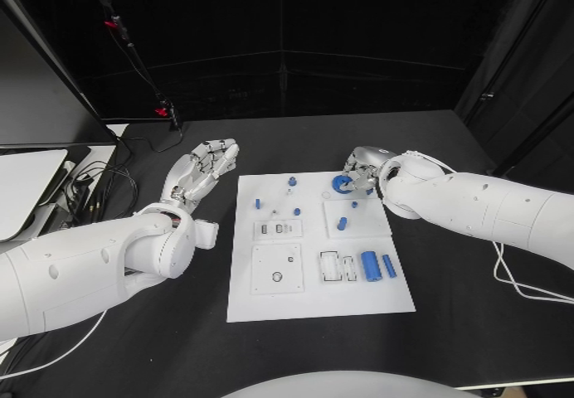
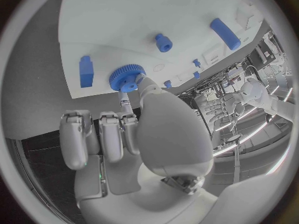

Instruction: Assemble the parts on the task board

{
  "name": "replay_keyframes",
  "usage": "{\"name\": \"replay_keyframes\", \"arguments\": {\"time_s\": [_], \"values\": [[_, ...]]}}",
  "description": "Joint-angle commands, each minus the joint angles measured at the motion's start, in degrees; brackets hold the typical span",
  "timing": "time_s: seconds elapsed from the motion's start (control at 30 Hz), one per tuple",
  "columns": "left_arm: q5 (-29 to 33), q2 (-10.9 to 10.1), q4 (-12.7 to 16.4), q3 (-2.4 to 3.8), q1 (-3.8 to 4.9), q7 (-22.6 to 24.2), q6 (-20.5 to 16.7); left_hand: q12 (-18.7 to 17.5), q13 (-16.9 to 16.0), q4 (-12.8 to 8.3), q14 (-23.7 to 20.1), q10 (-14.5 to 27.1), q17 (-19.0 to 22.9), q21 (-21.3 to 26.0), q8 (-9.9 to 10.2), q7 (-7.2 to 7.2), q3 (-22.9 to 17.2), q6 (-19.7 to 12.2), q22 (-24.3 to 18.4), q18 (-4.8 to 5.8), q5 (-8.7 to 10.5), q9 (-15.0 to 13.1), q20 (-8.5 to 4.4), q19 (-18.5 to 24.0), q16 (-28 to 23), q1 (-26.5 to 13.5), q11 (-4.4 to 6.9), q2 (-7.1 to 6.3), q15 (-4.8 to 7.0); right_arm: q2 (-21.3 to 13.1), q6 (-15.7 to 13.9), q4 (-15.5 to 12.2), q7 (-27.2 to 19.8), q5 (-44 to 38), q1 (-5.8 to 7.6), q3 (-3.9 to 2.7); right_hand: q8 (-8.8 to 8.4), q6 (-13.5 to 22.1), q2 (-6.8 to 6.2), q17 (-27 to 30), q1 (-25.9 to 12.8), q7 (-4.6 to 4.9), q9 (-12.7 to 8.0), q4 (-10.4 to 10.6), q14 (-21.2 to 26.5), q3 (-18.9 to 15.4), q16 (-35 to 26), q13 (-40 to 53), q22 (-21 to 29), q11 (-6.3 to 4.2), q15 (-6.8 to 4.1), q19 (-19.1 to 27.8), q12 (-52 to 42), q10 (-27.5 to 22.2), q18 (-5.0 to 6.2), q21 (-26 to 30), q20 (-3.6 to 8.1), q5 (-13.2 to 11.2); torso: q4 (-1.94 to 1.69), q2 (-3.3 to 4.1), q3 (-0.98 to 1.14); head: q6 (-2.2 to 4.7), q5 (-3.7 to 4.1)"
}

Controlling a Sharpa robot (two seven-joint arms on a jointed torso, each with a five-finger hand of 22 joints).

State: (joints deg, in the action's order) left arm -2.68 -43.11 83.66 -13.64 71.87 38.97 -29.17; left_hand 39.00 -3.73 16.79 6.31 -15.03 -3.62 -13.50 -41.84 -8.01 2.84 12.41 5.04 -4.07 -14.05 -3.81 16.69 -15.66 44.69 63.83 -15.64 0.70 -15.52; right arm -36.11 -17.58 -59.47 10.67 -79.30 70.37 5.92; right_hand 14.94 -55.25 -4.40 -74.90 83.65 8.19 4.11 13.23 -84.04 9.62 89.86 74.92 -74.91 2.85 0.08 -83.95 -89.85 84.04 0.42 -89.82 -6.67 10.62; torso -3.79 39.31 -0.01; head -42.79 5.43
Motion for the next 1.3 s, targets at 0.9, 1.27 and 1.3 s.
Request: {"name": "replay_keyframes", "arguments": {"time_s": [0.9,1.27,1.3], "values": [[-0.32,0.53,-0.33,0.06,0.09,14.75,0.46,0.23,0.0,-0.03,0.46,-0.41,-0.09,-0.32,0.41,-9.12,-0.19,0.32,0.07,-0.58,-0.36,0.07,0.04,0.39,0.07,0.02,0.18,0.63,-0.06,3.81,-11.01,-5.86,-9.23,4.5,0.15,-0.14,-1.84,-3.59,0.56,-15.1,0.65,-1.76,-0.25,-1.08,-5.96,0.42,0.14,15.08,-15.09,0.02,-0.13,-6.05,-0.15,5.96,-0.42,-0.18,0.38,1.13,-0.1,0.08,0.0,-0.02,-2.27],[-0.32,0.52,-0.3,0.06,0.09,14.73,0.49,0.23,0.0,-0.03,0.46,-0.41,-0.09,-0.32,0.41,-9.12,-0.19,0.32,0.07,-0.58,-0.36,0.07,0.04,0.39,0.07,0.02,0.18,0.63,-0.06,7.85,-6.47,-2.54,-8.36,3.35,0.12,-0.13,-2.39,-3.46,0.46,-15.1,0.48,-1.7,-0.32,-1.14,-5.96,0.34,0.14,15.08,-15.09,0.1,-0.07,-6.05,-0.15,5.96,-0.42,-0.18,0.34,0.91,0.01,0.04,0.0,-0.77,-3.42],[-0.32,0.51,-0.3,0.06,0.09,14.73,0.49,0.23,0.01,-0.02,0.47,-0.42,-0.09,-0.35,0.42,-9.13,-0.17,0.32,0.08,-0.58,-0.36,0.07,0.04,0.37,0.08,0.03,0.18,0.67,-0.06,8.07,-6.25,-2.3,-8.31,3.16,0.12,-0.13,-2.39,-3.46,0.46,-15.1,0.48,-1.7,-0.32,-1.14,-5.96,0.34,0.14,15.08,-15.09,0.1,-0.07,-6.05,-0.15,5.96,-0.42,-0.18,0.34,0.9,0.01,0.04,0.0,-0.77,-3.42]]}}
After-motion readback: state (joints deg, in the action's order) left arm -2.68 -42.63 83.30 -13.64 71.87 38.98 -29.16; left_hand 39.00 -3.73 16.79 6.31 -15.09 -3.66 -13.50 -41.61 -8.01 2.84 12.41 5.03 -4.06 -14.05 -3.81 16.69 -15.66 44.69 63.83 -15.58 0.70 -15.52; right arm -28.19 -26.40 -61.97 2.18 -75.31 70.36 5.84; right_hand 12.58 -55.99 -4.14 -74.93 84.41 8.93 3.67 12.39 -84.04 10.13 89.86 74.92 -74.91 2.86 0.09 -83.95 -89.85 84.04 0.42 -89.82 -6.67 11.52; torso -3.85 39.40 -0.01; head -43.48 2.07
